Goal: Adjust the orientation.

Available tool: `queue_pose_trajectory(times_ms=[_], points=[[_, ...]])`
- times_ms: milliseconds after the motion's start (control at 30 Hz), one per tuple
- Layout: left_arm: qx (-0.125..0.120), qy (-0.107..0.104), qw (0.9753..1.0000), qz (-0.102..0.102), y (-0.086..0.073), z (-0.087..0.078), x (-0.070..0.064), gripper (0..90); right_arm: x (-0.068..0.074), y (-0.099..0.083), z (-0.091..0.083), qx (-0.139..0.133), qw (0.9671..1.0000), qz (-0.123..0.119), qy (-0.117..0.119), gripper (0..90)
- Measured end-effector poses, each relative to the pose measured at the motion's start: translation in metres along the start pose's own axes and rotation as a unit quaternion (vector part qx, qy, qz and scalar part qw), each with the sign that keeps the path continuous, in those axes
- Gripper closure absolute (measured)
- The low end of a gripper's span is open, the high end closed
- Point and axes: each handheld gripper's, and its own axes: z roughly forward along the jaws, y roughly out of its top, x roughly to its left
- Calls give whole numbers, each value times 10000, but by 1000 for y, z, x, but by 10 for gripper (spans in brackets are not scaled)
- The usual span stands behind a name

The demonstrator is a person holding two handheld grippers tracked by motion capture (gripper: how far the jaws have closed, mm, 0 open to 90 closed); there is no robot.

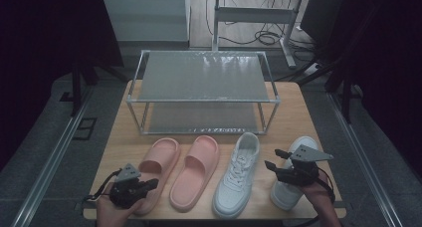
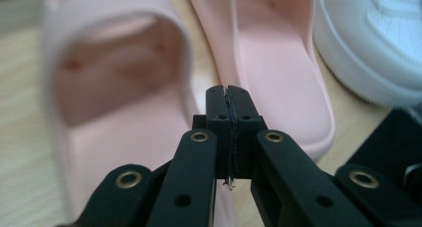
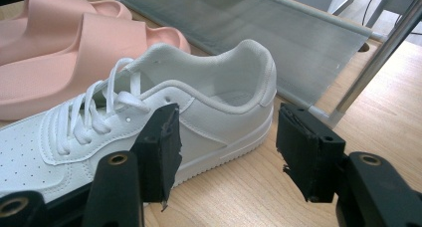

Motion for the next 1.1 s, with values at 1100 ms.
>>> queue_pose_trajectory(times_ms=[1100], points=[[68, 311, 9993, -179, -12, 1, 14, 854, 0, 0, -1, 8, 10000, 2, -14, 432]])
